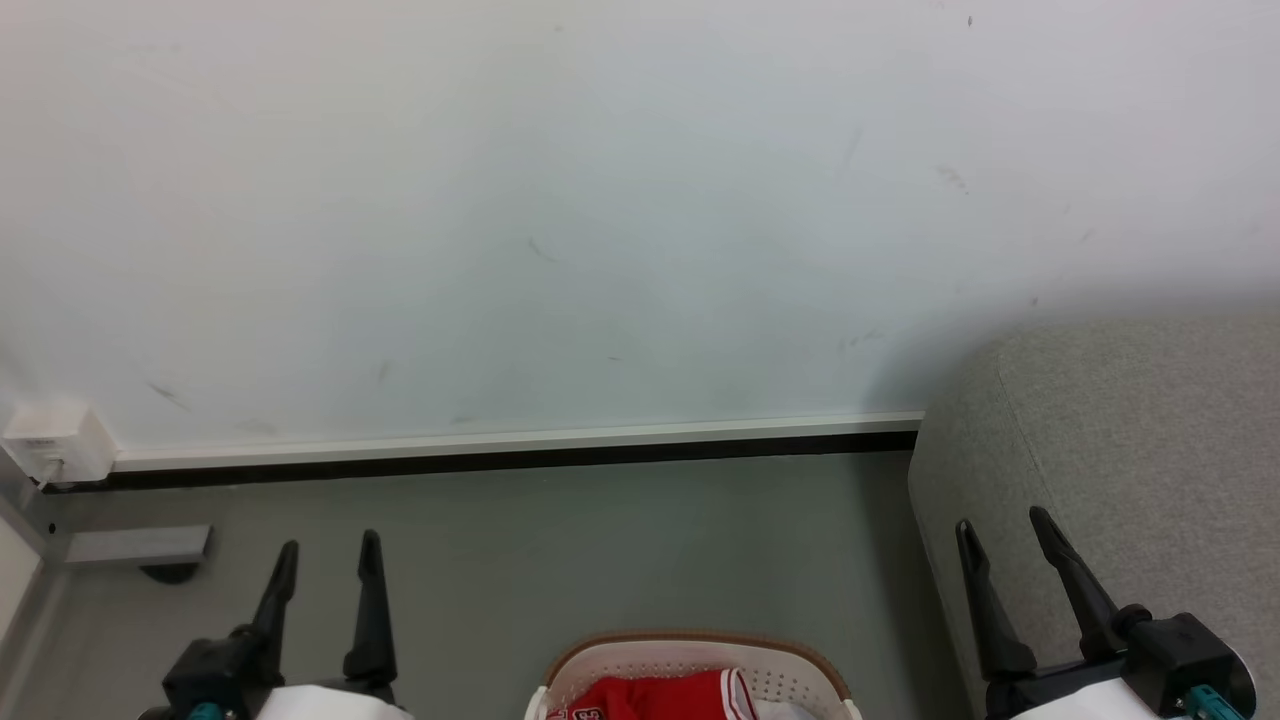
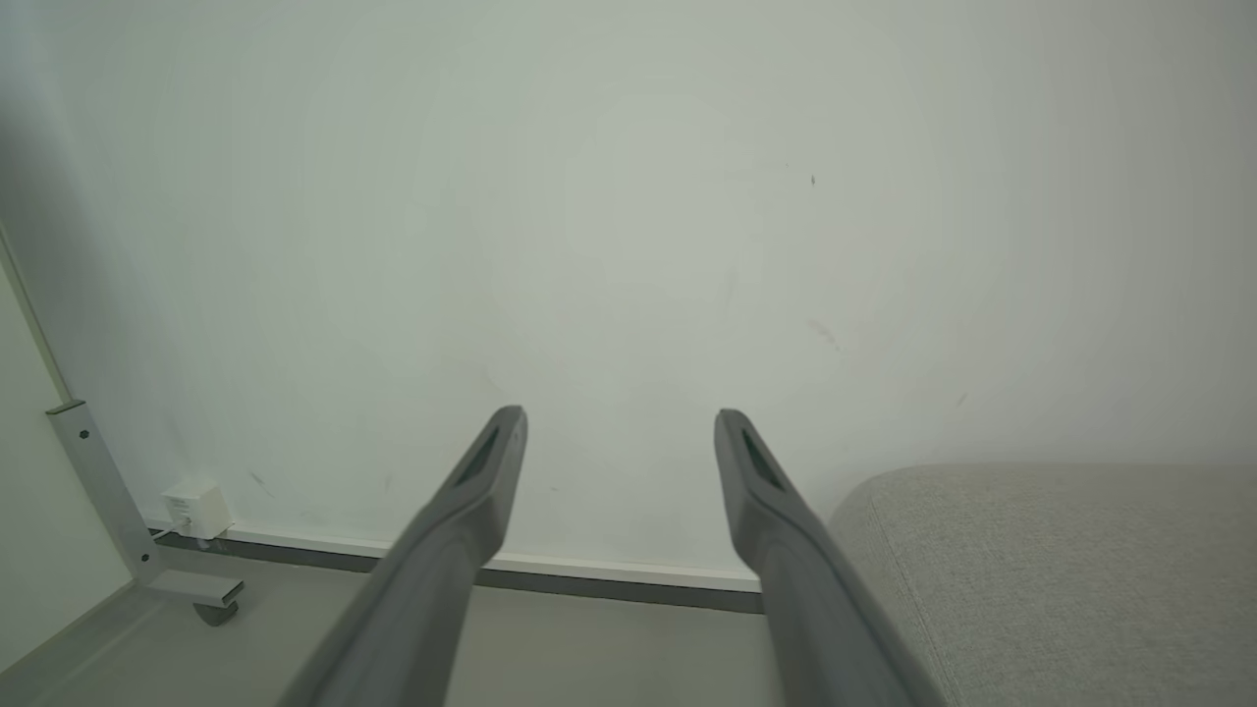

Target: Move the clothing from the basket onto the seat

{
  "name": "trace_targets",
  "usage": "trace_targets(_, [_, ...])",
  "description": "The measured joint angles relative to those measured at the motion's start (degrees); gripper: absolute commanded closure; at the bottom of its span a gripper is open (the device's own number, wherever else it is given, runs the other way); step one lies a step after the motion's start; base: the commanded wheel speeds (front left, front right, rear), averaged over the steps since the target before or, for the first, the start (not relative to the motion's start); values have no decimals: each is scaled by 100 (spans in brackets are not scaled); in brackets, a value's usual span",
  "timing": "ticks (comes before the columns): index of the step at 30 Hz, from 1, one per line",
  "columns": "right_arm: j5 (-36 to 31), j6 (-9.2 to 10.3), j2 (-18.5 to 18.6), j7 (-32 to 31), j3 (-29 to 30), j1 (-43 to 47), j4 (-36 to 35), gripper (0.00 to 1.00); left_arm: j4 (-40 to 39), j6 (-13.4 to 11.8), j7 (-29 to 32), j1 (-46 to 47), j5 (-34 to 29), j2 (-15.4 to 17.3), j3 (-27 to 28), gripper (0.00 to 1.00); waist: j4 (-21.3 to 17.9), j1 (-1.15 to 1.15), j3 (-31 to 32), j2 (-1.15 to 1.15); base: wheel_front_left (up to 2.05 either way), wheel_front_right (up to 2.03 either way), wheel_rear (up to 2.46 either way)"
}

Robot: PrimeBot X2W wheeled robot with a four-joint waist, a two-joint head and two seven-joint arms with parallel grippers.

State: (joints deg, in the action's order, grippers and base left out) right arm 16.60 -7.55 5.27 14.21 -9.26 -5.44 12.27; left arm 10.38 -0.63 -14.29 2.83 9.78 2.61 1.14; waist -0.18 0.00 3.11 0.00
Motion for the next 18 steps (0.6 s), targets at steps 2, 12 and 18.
trace_targets(2, [-55,0,-1,33,-9,0,0,0,1,-1,-26,0,-96,0,-5,0,0,0,5,0,0,0,0])
trace_targets(12, [-240,0,-15,93,4,-16,0,0,1,-44,-82,0,-275,3,-47,0,0,0,12,0,0,0,0])
trace_targets(18, [-229,0,-25,93,12,-17,0,0,13,-45,-82,0,-270,4,-58,0,-1,0,7,0,0,0,0])
